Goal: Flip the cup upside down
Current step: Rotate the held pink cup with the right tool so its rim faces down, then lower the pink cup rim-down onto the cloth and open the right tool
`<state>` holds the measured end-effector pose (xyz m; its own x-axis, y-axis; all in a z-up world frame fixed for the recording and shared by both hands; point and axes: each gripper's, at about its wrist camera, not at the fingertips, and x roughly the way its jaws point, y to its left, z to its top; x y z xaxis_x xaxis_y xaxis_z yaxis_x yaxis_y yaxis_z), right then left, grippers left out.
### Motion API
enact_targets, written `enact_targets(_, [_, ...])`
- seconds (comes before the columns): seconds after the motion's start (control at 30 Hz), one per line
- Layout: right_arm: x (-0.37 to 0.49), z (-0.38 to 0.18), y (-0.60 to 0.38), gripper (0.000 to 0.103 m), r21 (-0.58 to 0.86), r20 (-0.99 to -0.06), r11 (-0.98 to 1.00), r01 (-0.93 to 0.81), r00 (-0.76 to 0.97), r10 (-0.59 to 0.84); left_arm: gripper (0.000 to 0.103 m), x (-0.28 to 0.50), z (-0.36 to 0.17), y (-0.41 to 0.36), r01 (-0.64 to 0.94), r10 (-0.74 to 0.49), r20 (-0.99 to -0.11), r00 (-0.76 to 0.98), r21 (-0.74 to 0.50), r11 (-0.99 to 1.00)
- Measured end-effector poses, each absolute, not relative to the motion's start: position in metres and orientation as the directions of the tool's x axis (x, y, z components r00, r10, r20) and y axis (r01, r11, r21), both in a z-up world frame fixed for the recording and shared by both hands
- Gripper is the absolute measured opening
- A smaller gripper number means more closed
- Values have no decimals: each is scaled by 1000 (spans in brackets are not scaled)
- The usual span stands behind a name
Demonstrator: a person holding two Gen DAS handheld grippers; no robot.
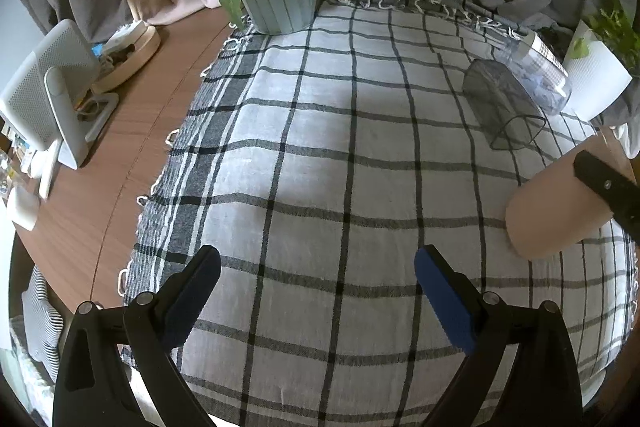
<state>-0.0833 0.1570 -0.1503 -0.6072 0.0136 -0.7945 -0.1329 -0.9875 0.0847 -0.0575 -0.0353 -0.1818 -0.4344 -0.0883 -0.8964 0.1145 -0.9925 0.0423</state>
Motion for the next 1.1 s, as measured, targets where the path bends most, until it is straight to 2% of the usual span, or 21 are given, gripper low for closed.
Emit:
enact_targets(0.6, [-83,-161,157,63,95,-810,-988,-119,-586,-7,99,-58,-179,-32,121,-105,-896,-431,57,-991])
enact_targets(0.67, [-81,-157,160,75,131,-806,-985,-111,-591,-41,99,-57,-175,-32,121,-99,-894,-437,50,-991])
enact_targets(0.7, [-78,-154,161,85,138,-797,-984,-113,-602,-42,99,-57,-173,-32,122,-98,-892,-441,49,-991])
enact_targets(1.1, [-15,-82,175,87,104,-715,-983,-152,-698,33,101,-25,-114,-19,80,-65,-825,-561,24,-997])
